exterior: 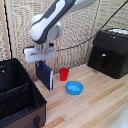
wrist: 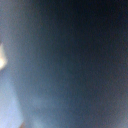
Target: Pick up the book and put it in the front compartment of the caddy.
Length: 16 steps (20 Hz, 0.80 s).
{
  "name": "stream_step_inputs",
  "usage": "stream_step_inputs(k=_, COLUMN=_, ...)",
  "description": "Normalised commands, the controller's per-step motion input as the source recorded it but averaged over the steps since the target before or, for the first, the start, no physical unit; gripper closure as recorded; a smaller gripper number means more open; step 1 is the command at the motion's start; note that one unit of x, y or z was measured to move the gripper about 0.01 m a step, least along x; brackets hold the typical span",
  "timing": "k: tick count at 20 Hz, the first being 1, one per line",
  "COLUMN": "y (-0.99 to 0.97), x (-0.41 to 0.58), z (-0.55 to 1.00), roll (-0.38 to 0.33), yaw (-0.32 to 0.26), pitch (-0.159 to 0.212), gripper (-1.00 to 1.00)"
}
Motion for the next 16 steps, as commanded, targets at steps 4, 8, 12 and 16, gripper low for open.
stream_step_inputs(k=4, y=-0.12, x=0.000, z=0.76, roll=0.003, yaw=-0.336, pitch=0.037, gripper=1.00)
stream_step_inputs(k=8, y=-0.01, x=0.000, z=0.83, roll=0.000, yaw=-0.336, pitch=0.001, gripper=1.00)
stream_step_inputs(k=12, y=0.00, x=-0.010, z=0.85, roll=0.000, yaw=-0.329, pitch=-0.009, gripper=1.00)
stream_step_inputs(k=16, y=0.00, x=-0.095, z=0.77, roll=0.000, yaw=-0.311, pitch=0.000, gripper=1.00)
